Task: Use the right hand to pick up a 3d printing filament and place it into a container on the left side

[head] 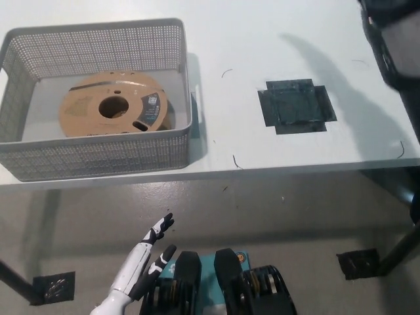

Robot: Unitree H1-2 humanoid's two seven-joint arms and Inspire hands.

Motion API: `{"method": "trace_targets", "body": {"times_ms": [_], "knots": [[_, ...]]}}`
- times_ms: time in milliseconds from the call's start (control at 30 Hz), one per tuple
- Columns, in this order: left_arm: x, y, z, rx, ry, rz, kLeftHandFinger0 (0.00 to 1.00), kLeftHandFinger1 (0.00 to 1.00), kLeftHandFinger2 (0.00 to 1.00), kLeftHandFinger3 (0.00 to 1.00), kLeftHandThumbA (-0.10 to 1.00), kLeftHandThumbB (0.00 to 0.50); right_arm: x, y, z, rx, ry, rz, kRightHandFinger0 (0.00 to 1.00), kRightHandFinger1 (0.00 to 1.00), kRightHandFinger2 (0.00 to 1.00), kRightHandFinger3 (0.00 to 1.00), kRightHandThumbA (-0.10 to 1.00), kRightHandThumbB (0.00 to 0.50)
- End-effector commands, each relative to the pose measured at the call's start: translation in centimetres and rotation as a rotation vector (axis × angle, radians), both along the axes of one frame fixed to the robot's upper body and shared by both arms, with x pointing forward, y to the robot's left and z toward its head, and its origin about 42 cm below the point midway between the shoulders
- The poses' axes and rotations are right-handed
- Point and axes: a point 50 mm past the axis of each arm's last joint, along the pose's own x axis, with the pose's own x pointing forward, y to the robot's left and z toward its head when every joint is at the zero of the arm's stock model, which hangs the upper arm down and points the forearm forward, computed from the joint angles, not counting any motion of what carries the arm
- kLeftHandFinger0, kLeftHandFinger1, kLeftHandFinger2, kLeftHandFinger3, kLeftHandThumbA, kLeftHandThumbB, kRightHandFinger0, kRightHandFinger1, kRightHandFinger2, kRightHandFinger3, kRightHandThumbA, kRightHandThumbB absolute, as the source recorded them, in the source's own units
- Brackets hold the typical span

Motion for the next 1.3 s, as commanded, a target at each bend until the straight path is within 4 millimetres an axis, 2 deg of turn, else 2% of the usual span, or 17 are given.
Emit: {"method": "trace_targets", "body": {"times_ms": [0,33,133,267,333,367,400,533,600,667,733,767,900,933,1000,1067,1267], "knots": [[0.6,-0.1,0.8,-0.014,-0.049,0.006,1.0,1.0,1.0,1.0,1.0,0.154,-14.7,-5.7,7.5,-0.035,-0.427,0.207,1.0,1.0,1.0,1.0,1.0,0.381],[0.6,-0.1,0.8,-0.015,-0.046,0.007,1.0,1.0,1.0,1.0,1.0,0.144,-15.7,-5.6,6.7,0.003,-0.429,0.229,1.0,1.0,1.0,1.0,1.0,0.412],[0.5,-0.1,0.7,-0.022,-0.047,0.008,1.0,1.0,1.0,1.0,1.0,0.126,-18.1,-4.9,5.1,0.09,-0.45,0.304,1.0,1.0,1.0,1.0,1.0,0.436],[0.7,-0.2,0.5,-0.022,-0.04,0.01,1.0,1.0,1.0,1.0,1.0,0.134,-24.3,-3.0,2.1,0.201,-0.509,0.447,1.0,1.0,1.0,1.0,1.0,0.408],[0.7,-0.2,0.4,-0.026,-0.039,0.012,1.0,1.0,1.0,1.0,1.0,0.127,-25.8,-2.3,1.3,0.212,-0.542,0.472,1.0,1.0,1.0,1.0,1.0,0.412],[0.6,-0.4,0.3,-0.034,-0.036,0.014,1.0,1.0,1.0,1.0,1.0,0.132,-26.8,-1.8,0.6,0.235,-0.534,0.486,1.0,1.0,1.0,1.0,1.0,0.464],[0.5,-0.4,0.3,-0.033,-0.031,0.012,1.0,1.0,1.0,1.0,1.0,0.138,-27.9,-1.5,-0.1,0.265,-0.535,0.51,1.0,1.0,1.0,1.0,1.0,0.447],[0.5,-0.5,0.2,-0.026,-0.033,0.006,1.0,1.0,1.0,1.0,1.0,0.135,-30.7,-0.6,-1.8,0.319,-0.607,0.536,1.0,1.0,1.0,1.0,1.0,0.466],[0.4,-0.5,0.3,-0.03,-0.029,0.011,1.0,1.0,1.0,1.0,1.0,0.142,-31.7,-0.6,-3.4,0.381,-0.582,0.524,1.0,1.0,1.0,1.0,0.96,0.469],[0.4,-0.4,0.2,-0.03,-0.029,0.011,1.0,1.0,1.0,1.0,1.0,0.136,-32.0,-0.7,-4.7,0.413,-0.553,0.503,1.0,1.0,1.0,1.0,0.95,0.471],[0.5,-0.4,0.3,-0.029,-0.037,0.01,1.0,1.0,1.0,1.0,1.0,0.124,-32.0,-1.6,-7.6,0.466,-0.464,0.433,1.0,1.0,1.0,1.0,0.99,0.5],[0.6,-0.4,0.4,-0.03,-0.039,0.01,1.0,1.0,1.0,1.0,1.0,0.121,-31.8,-2.0,-8.5,0.477,-0.441,0.411,1.0,1.0,1.0,1.0,1.0,0.484],[0.6,-0.1,0.6,-0.035,-0.043,0.019,1.0,1.0,1.0,1.0,1.0,0.129,-31.1,-2.9,-12.2,0.501,-0.335,0.338,1.0,1.0,1.0,1.0,1.0,0.485],[0.6,-0.1,0.6,-0.034,-0.046,0.018,1.0,1.0,1.0,1.0,1.0,0.119,-30.7,-3.2,-13.7,0.522,-0.282,0.317,1.0,1.0,1.0,1.0,1.0,0.414],[0.7,-0.1,0.5,-0.034,-0.047,0.016,1.0,1.0,1.0,1.0,1.0,0.121,-30.0,-3.5,-16.1,0.543,-0.21,0.27,1.0,1.0,1.0,1.0,1.0,0.35],[0.6,-0.2,0.4,-0.035,-0.049,0.017,1.0,1.0,1.0,1.0,1.0,0.123,-29.1,-3.6,-19.0,0.527,-0.13,0.204,1.0,1.0,1.0,1.0,1.0,0.33],[0.7,-0.3,0.6,-0.039,-0.054,0.018,1.0,1.0,1.0,1.0,1.0,0.125,-27.1,-3.7,-24.7,0.554,0.026,0.078,1.0,1.0,1.0,1.0,0.96,0.257]]}}
